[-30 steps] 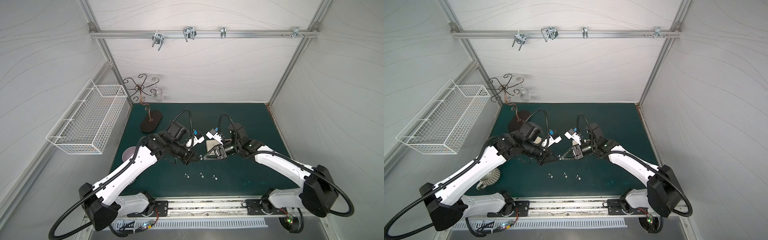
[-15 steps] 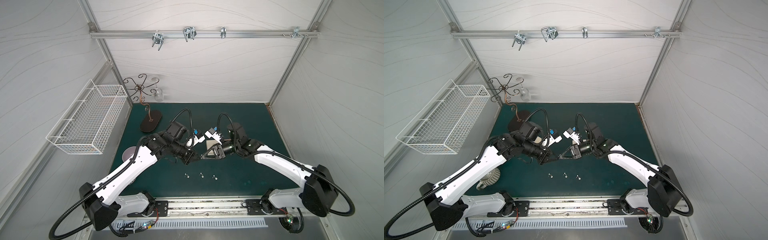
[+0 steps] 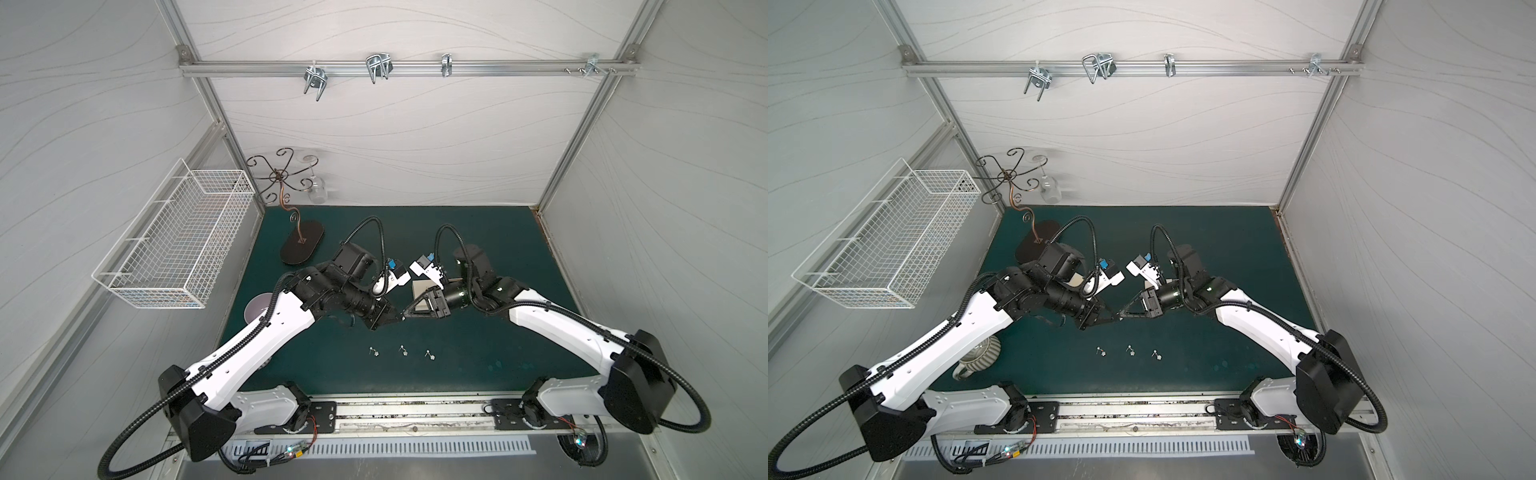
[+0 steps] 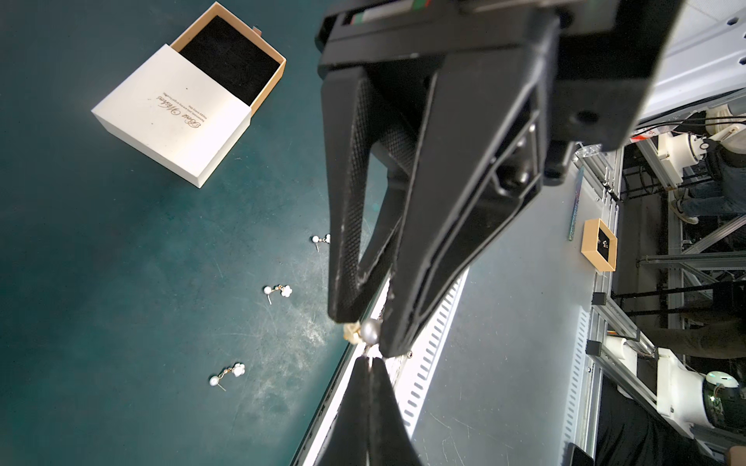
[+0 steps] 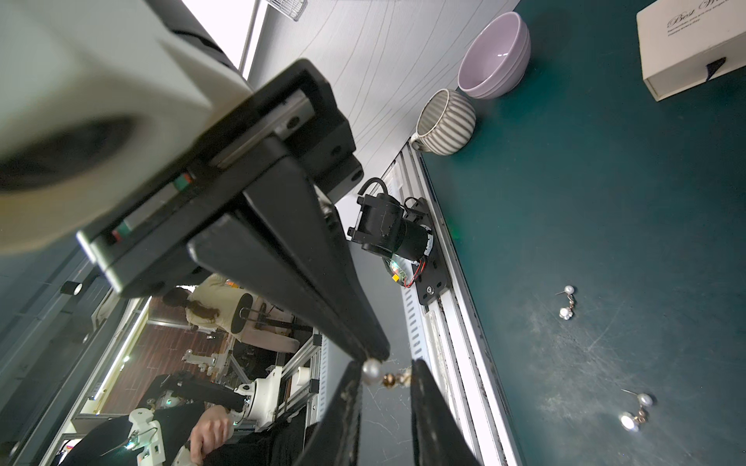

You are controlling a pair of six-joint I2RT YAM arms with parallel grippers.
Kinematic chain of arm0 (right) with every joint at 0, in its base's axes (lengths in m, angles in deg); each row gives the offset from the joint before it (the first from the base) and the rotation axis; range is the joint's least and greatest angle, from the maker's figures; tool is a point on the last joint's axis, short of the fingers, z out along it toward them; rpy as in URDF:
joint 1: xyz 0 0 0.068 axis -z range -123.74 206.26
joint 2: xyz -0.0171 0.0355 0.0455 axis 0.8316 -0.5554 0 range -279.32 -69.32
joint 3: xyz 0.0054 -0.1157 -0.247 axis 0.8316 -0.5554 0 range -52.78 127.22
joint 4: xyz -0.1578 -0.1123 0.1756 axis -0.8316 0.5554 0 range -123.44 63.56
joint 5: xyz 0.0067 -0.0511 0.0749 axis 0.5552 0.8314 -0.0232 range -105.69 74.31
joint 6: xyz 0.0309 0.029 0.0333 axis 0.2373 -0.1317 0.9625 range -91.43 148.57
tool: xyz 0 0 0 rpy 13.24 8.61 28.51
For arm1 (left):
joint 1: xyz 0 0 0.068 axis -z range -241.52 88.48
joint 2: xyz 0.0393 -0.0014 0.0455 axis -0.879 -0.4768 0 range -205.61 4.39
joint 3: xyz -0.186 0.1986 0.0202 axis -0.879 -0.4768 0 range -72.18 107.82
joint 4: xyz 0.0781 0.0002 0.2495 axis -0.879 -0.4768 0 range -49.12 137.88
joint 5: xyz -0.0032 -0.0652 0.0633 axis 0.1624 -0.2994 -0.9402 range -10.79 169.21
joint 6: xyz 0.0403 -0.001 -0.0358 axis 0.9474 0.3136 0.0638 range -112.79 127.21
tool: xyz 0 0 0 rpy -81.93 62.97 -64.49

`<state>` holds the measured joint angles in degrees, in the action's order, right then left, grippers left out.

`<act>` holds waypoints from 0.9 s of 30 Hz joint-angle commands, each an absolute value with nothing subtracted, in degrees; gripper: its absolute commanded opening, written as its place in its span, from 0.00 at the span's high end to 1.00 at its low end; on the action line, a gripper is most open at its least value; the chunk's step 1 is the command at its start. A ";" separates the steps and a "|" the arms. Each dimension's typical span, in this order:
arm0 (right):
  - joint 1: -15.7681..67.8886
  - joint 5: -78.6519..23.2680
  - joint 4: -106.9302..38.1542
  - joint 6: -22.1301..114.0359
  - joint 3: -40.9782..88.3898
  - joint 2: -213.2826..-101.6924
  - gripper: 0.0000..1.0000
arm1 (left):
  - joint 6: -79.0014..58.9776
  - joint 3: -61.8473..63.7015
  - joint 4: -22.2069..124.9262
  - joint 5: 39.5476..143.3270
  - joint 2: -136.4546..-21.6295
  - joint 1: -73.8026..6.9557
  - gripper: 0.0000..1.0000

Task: Place the earrings into the drawer-style jewelry box
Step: Pick up the earring from the center of the board.

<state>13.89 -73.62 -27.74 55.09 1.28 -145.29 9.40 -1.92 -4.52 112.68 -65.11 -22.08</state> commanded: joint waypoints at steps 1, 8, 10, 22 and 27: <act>13.54 -74.09 -27.43 54.14 2.36 -144.11 0.78 | 10.87 -1.25 -2.92 113.85 -65.34 -21.91 1.00; 13.50 -74.21 -27.37 54.15 2.23 -143.81 0.81 | 10.51 -1.51 -2.57 114.19 -65.70 -21.93 1.00; 13.49 -74.22 -27.46 54.15 2.15 -143.81 0.82 | 10.54 -1.60 -2.41 114.27 -65.83 -21.94 1.00; 13.62 -74.26 -27.69 54.01 1.71 -143.77 0.89 | 10.16 -1.86 -1.74 113.76 -65.49 -21.89 1.00; 14.85 -73.83 -25.92 53.37 1.32 -143.29 0.90 | 9.35 -1.86 -0.78 111.74 -64.65 -21.96 0.69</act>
<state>14.20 -73.56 -27.50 54.96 1.28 -145.13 8.97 -2.12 -3.52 112.33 -65.50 -22.08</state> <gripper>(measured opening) 0.109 0.279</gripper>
